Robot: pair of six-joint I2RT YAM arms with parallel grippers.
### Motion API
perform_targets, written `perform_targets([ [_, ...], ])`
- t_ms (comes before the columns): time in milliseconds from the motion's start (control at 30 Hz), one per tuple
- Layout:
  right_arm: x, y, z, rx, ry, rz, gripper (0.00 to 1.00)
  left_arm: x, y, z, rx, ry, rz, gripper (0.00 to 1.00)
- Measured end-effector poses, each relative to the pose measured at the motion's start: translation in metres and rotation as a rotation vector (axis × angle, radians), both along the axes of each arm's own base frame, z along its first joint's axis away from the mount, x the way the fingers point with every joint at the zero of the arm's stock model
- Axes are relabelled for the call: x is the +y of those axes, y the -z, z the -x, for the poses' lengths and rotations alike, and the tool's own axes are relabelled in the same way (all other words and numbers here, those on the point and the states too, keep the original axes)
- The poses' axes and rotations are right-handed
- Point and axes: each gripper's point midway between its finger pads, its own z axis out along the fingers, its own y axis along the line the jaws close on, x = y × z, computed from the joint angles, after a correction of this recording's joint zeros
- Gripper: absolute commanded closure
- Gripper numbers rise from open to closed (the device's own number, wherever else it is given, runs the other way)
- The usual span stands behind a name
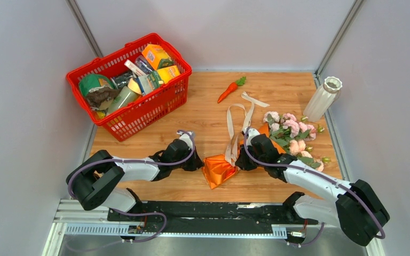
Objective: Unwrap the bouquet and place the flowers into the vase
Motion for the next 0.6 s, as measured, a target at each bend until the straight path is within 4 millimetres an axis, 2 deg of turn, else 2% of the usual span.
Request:
perform_targets([
  [100,-0.004,0.000,-0.005,-0.019,0.033,0.022,1.00,0.002,0.001,-0.003,0.001,-0.023,-0.019,1.00],
  [200,-0.008,-0.004,-0.015,-0.053,0.081,0.045,1.00,0.006,0.001,-0.007,-0.006,-0.058,-0.041,1.00],
  [300,-0.006,-0.017,-0.029,-0.104,0.114,0.036,0.99,0.012,-0.001,-0.013,-0.019,-0.103,-0.056,1.00],
  [500,0.017,-0.028,-0.042,-0.143,0.031,-0.007,0.96,0.019,0.002,-0.016,-0.024,-0.140,-0.084,1.00],
  [567,0.035,-0.033,-0.034,-0.122,-0.070,-0.067,0.91,0.019,0.003,-0.017,-0.022,-0.141,-0.087,1.00],
  [600,0.035,-0.033,-0.034,-0.119,-0.075,-0.070,0.89,0.019,0.003,-0.017,-0.022,-0.141,-0.087,1.00],
])
